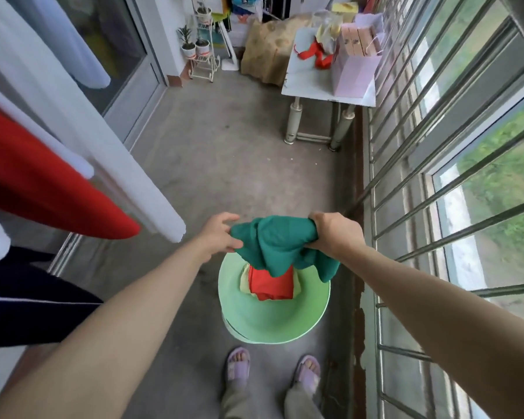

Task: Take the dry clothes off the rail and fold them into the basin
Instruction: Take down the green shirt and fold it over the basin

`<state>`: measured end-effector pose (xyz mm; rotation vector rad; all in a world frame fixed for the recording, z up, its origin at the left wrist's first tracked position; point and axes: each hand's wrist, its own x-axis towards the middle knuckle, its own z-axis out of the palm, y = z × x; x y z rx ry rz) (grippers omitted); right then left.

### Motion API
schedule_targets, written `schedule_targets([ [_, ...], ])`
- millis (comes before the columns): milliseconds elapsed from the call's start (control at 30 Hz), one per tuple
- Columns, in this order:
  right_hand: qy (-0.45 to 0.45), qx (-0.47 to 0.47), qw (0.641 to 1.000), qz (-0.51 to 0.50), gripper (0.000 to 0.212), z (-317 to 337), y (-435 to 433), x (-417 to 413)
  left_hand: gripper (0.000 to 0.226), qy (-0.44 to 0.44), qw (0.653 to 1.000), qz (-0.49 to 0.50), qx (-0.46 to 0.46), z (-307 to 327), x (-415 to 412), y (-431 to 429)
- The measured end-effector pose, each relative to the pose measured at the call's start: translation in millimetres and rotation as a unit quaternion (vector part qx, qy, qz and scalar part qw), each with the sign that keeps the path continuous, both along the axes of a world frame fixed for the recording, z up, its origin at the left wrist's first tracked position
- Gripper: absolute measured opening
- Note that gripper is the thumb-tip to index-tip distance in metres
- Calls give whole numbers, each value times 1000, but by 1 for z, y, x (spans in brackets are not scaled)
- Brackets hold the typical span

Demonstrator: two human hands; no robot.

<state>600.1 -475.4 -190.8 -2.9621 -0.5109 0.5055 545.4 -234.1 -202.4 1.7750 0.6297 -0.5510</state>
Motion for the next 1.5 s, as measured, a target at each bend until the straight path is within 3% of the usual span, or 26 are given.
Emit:
schedule_targets([
  [67,-8,-15,1000,22,36,-13,-4,4,64,-15,999,-1,44,-5,0,0],
  [167,2,-2,1000,29,32,-35,0,3,62,-40,978,-68,193,-19,5,-8],
  [267,13,1,1000,26,33,-61,1,4,77,-25,937,-178,301,-48,7,-19],
  [367,28,4,999,35,25,-89,-1,3,103,-40,888,-294,352,-78,3,-33],
  [433,50,14,998,44,24,-116,-2,2,103,-54,855,-359,370,-108,4,-46],
  [500,83,30,995,51,31,-140,-3,-1,89,-68,838,-386,380,-138,5,-55],
  [633,158,29,985,64,44,-196,-8,-1,37,-85,853,-368,360,-201,11,-58],
  [767,181,-1,981,73,45,-273,-15,0,37,-94,822,-433,356,-273,18,-51],
  [933,110,-44,992,44,37,-357,-12,3,42,-146,774,-478,389,-354,36,-45],
  [1200,-99,50,992,56,36,-513,-10,39,14,-390,635,-449,493,-511,81,-23],
  [1267,-50,3,997,67,52,-554,-10,33,14,-390,615,-480,489,-554,73,-19],
  [1300,25,-47,996,76,63,-576,-11,25,18,-356,619,-513,477,-575,62,-19],
  [1367,189,-125,970,93,78,-609,-10,3,29,-209,644,-591,439,-614,36,-19],
  [1433,231,-116,963,78,84,-631,-9,-16,40,-85,711,-580,389,-639,14,-20],
  [1500,232,-76,969,47,84,-642,-8,-22,49,-82,774,-515,360,-647,7,-21],
])
